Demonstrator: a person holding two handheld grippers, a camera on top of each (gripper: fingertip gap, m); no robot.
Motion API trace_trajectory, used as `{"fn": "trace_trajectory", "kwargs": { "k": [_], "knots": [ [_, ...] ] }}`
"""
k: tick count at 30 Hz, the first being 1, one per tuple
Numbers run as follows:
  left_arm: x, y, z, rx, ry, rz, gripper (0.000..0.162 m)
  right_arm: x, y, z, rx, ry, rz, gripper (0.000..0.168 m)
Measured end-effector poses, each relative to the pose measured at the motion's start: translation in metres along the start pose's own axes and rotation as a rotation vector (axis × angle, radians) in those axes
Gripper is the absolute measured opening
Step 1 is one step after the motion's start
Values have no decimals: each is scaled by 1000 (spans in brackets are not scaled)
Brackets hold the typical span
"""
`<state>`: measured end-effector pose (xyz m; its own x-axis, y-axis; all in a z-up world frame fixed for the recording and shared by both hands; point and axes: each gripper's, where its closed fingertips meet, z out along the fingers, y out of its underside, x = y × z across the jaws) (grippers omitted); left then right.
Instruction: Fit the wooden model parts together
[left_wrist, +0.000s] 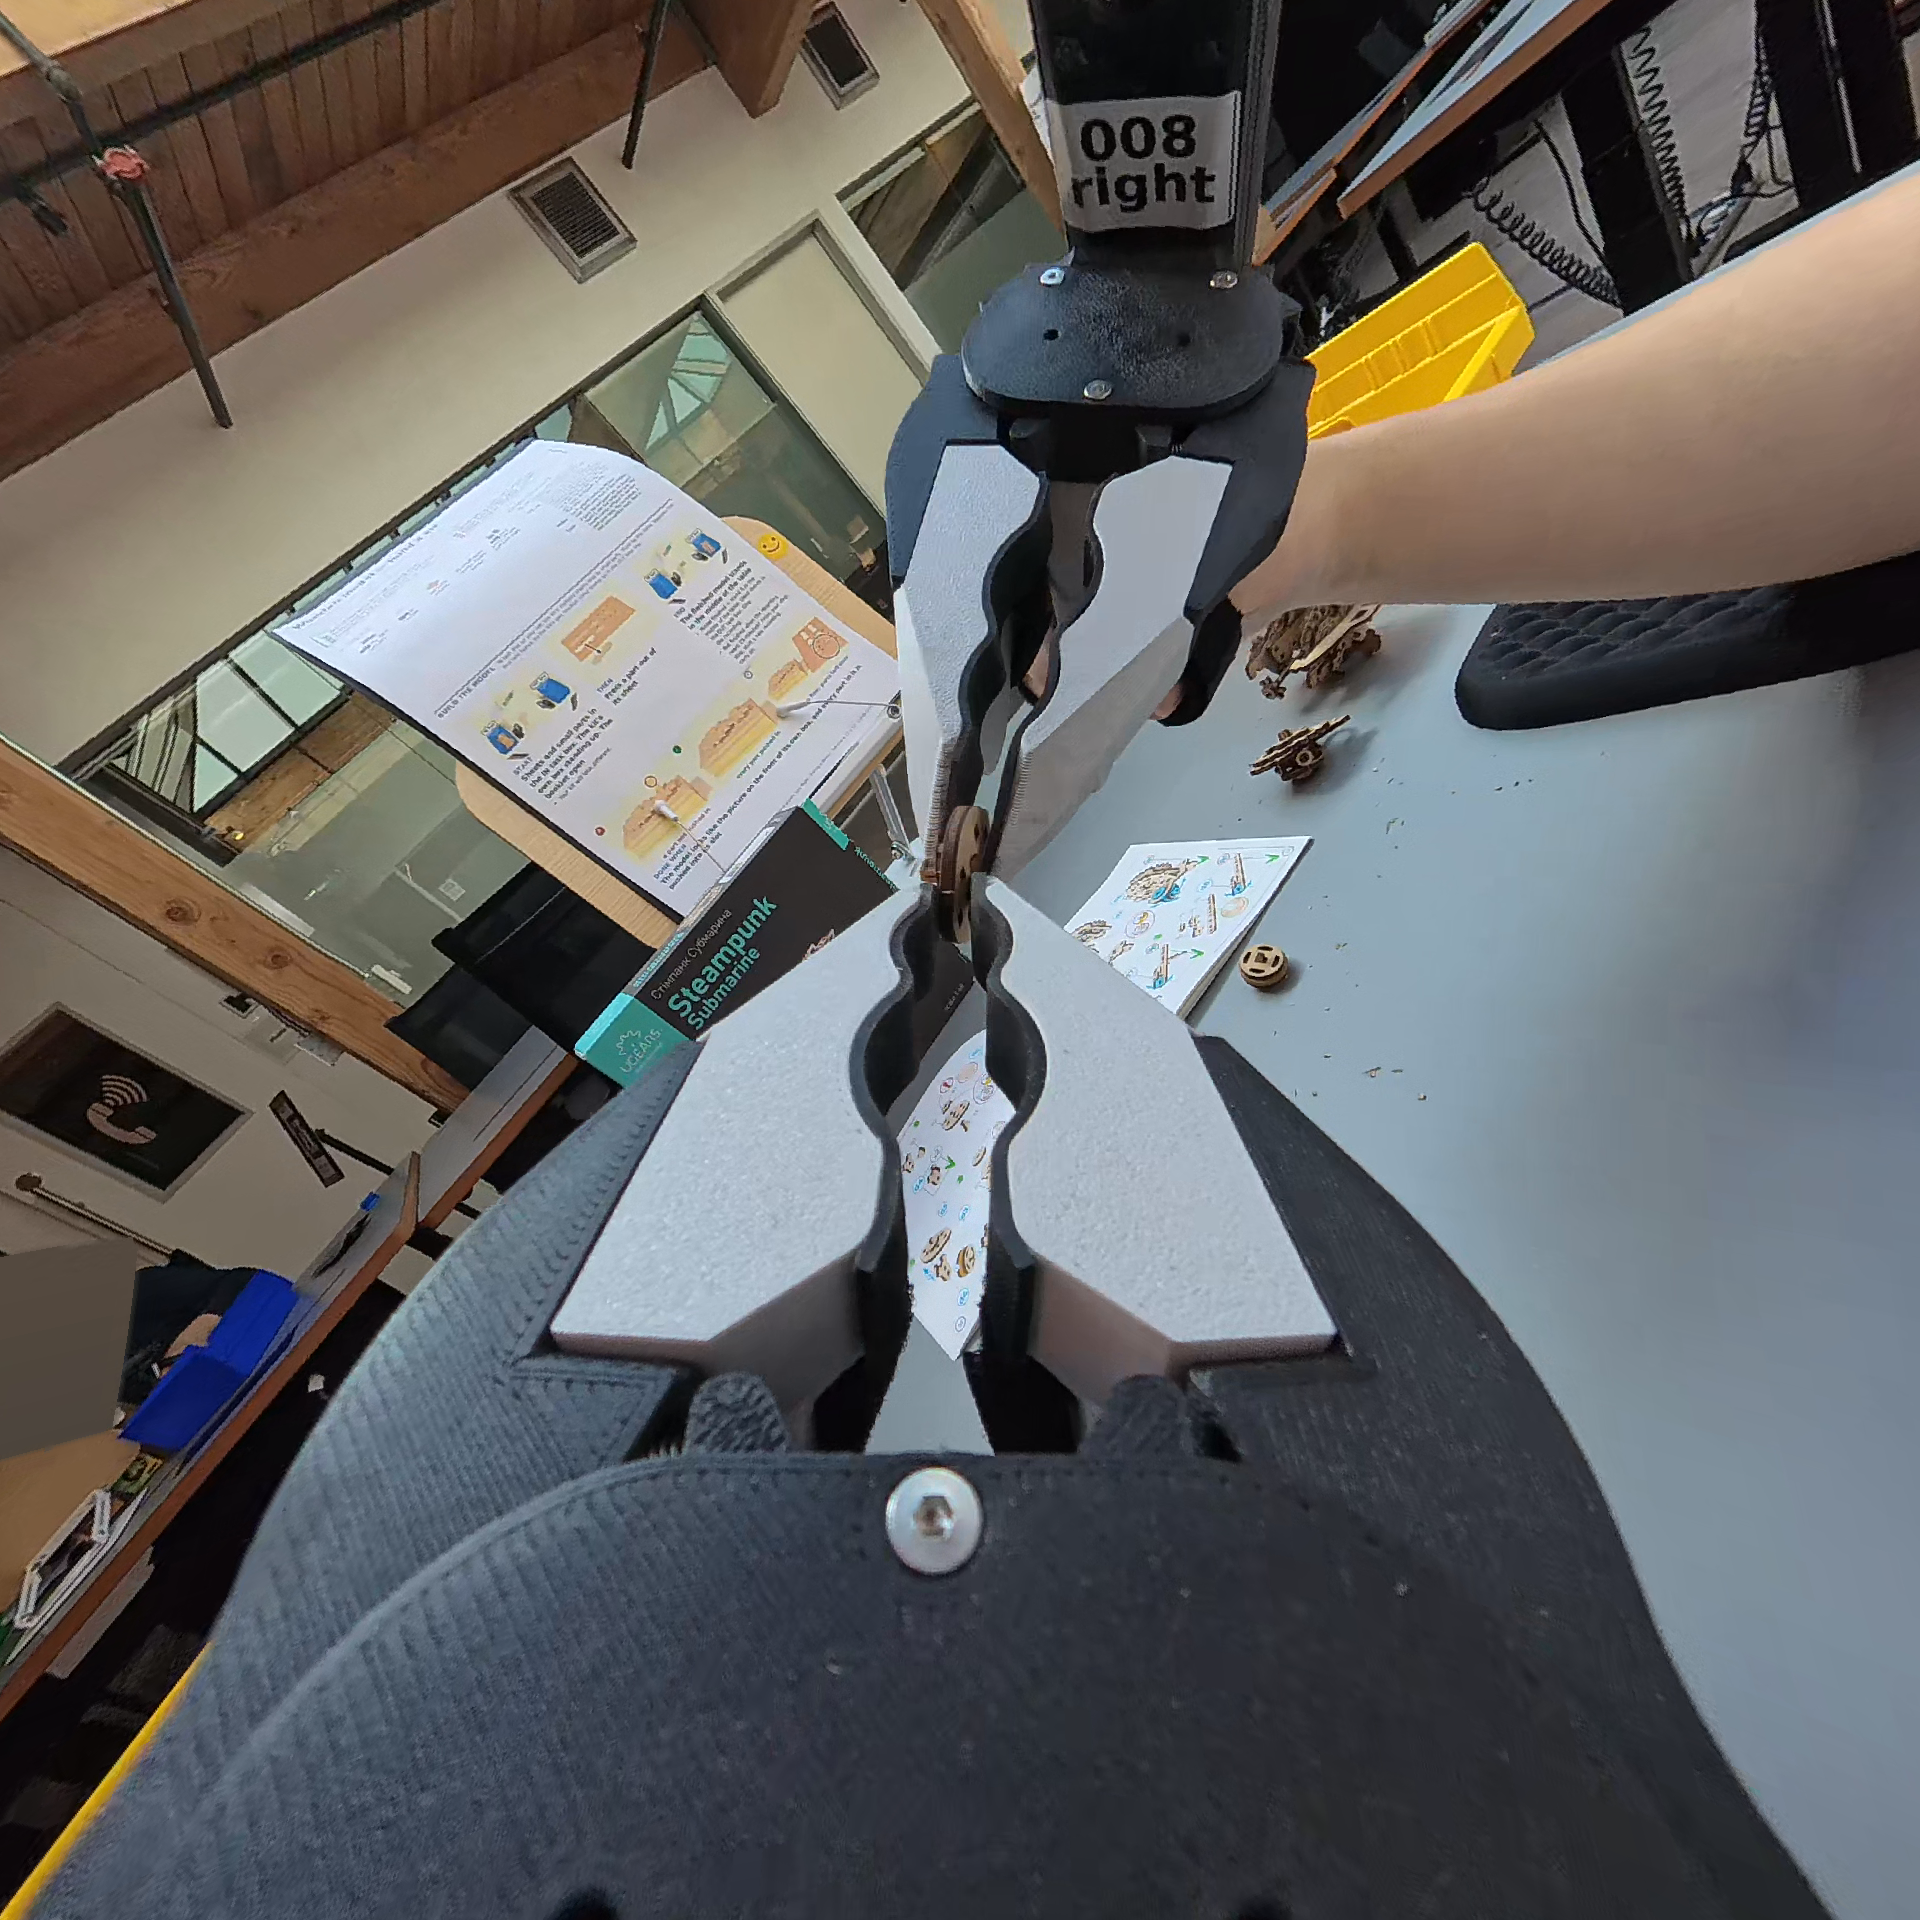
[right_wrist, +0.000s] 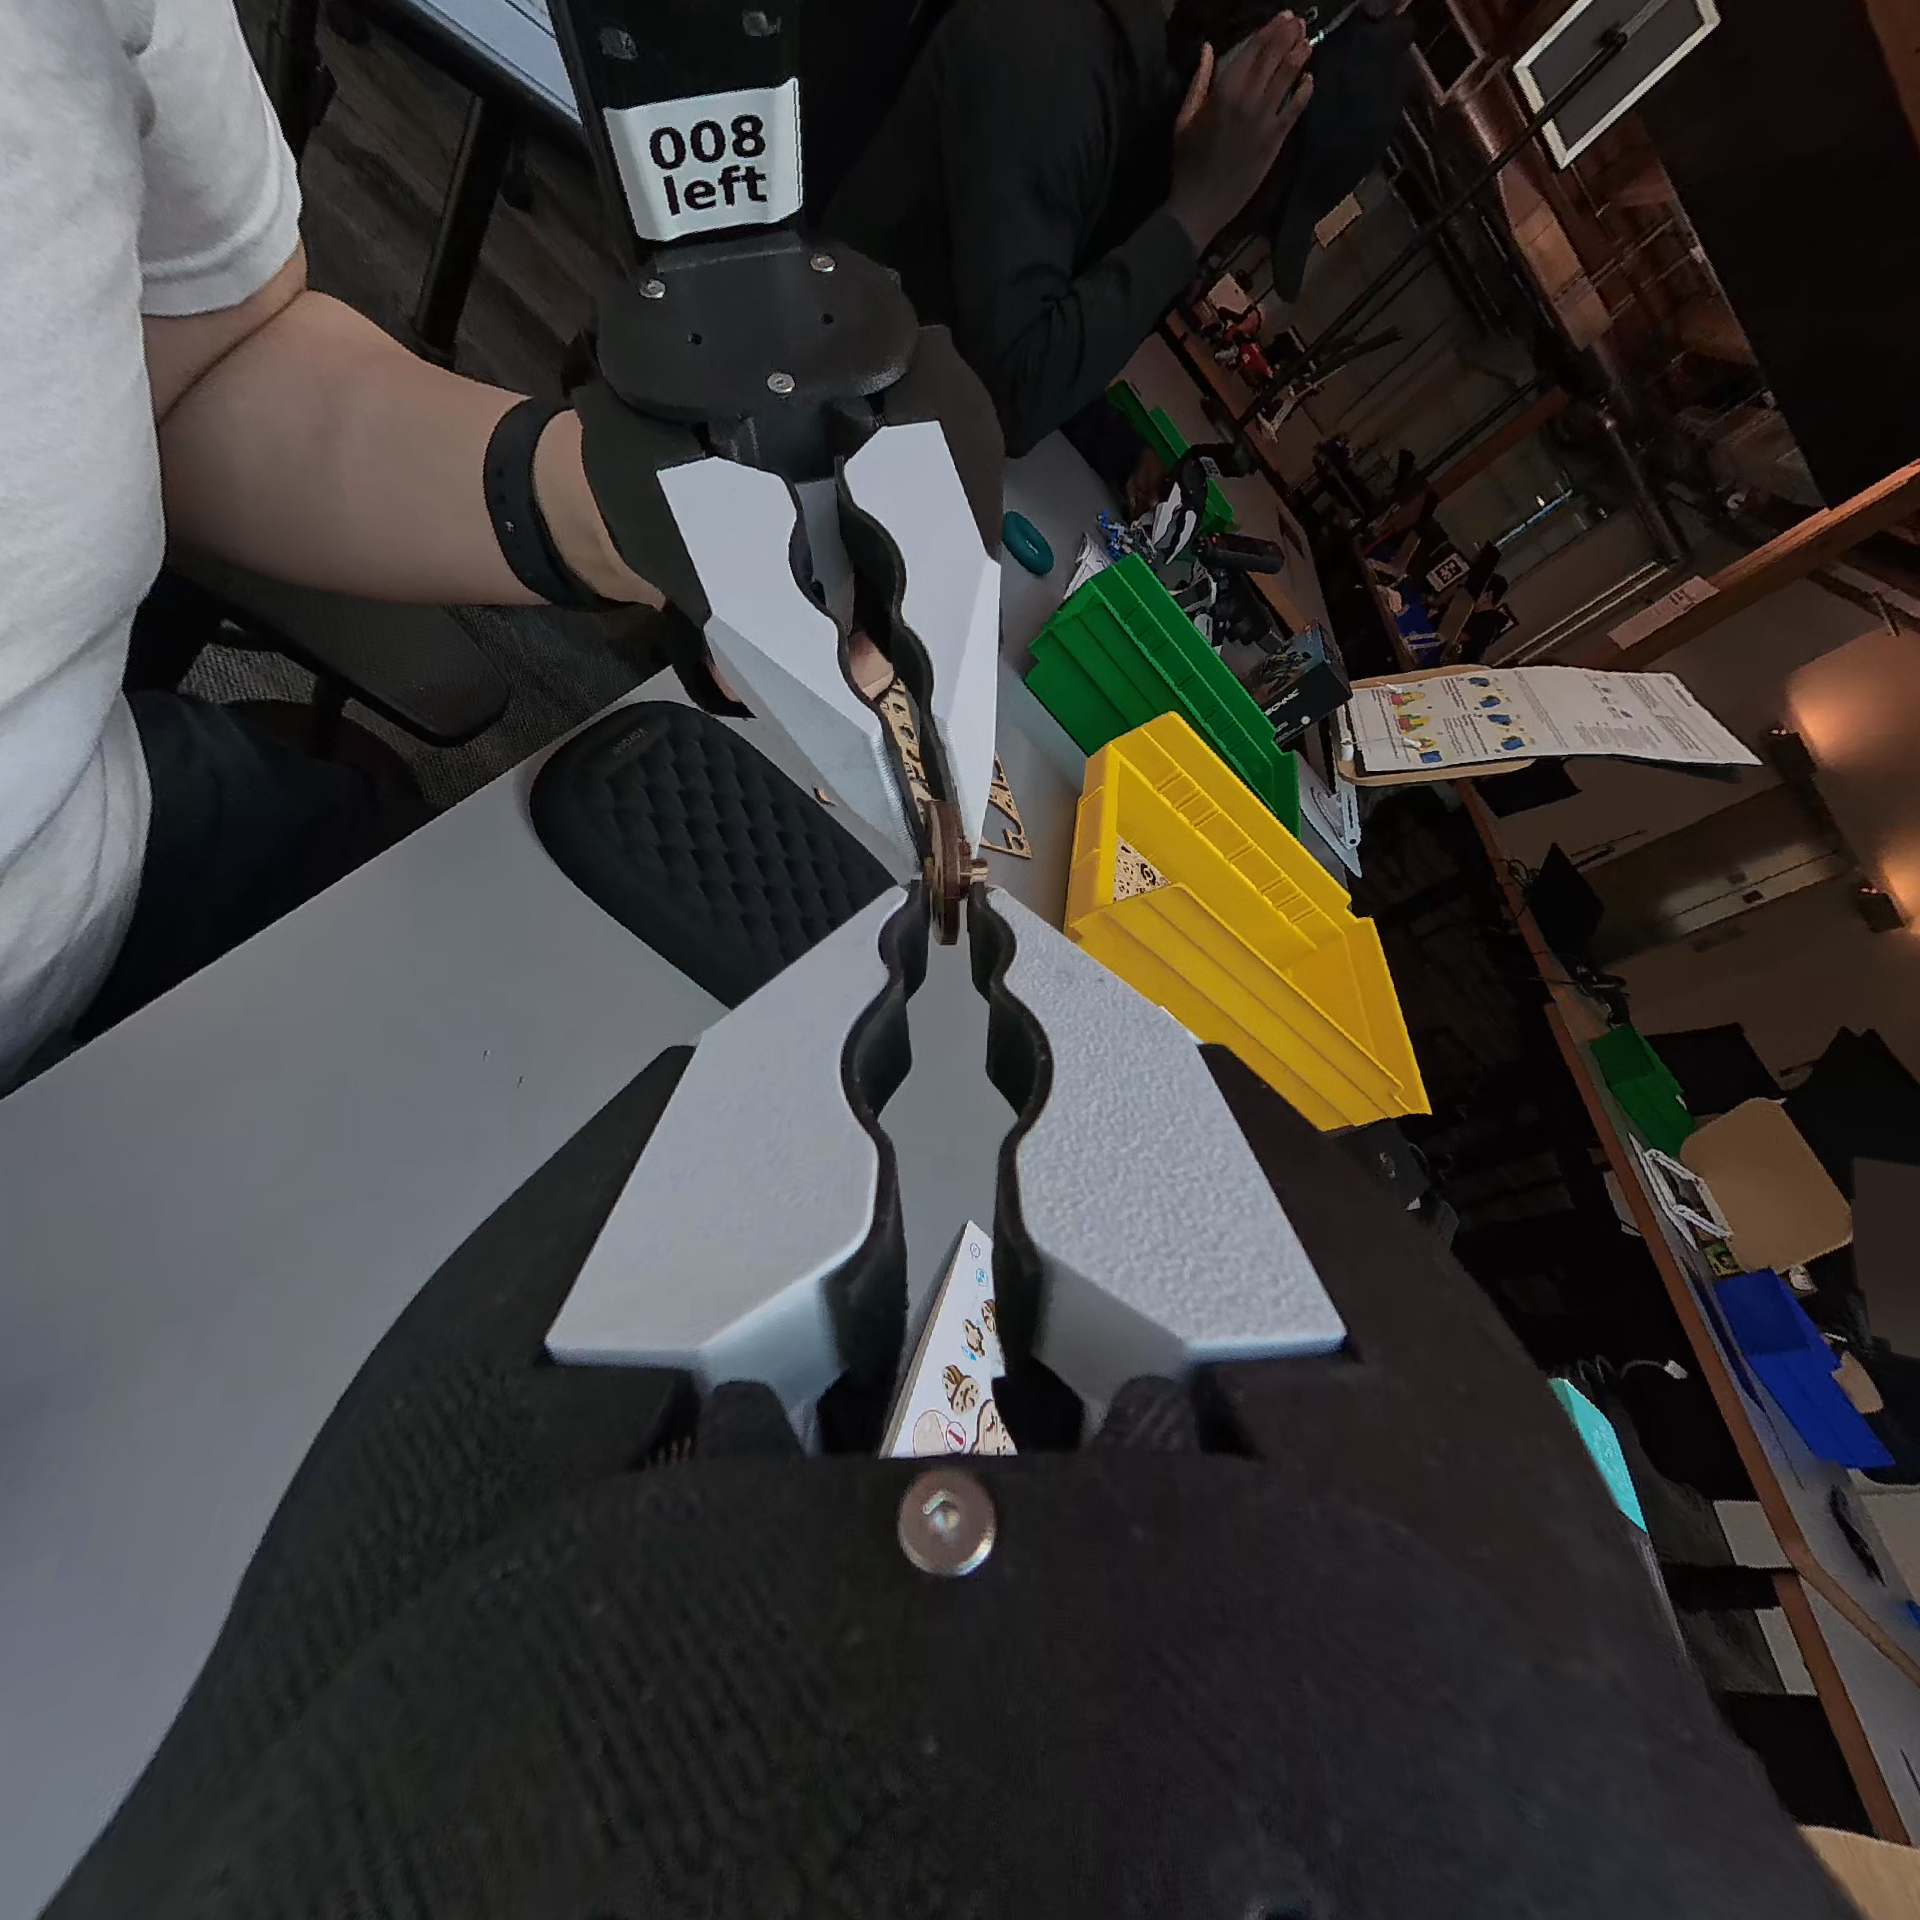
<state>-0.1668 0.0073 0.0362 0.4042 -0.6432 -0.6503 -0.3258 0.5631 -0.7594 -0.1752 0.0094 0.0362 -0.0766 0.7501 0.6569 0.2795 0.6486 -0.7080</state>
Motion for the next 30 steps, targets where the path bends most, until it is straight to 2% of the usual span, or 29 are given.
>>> {"fn": "trace_trajectory", "kwargs": {
  "k": [2, 7, 12, 15, 23, 30],
  "knots": [
    [1, 1, -1, -8, 7, 27, 3, -2, 1, 0, -43, -18, -4, 8],
    [9, 14, 4, -98, 56, 96, 3, -10, 19, 2, -281, -59, -37, 10],
    [17, 20, 10, -132, 103, 93, 3, -15, 37, 5, -449, -64, -42, 14],
    [19, 24, 14, -155, 114, 85, 3, -15, 43, 4, -498, -49, -54, 8],
    [19, 29, 16, -177, 101, 50, 3, -14, 48, 6, -579, -7, -15, 8],
    [17, 30, 14, -179, 97, 28, 3, -14, 47, 8, -575, 4, 43, 8]
  ]
}}
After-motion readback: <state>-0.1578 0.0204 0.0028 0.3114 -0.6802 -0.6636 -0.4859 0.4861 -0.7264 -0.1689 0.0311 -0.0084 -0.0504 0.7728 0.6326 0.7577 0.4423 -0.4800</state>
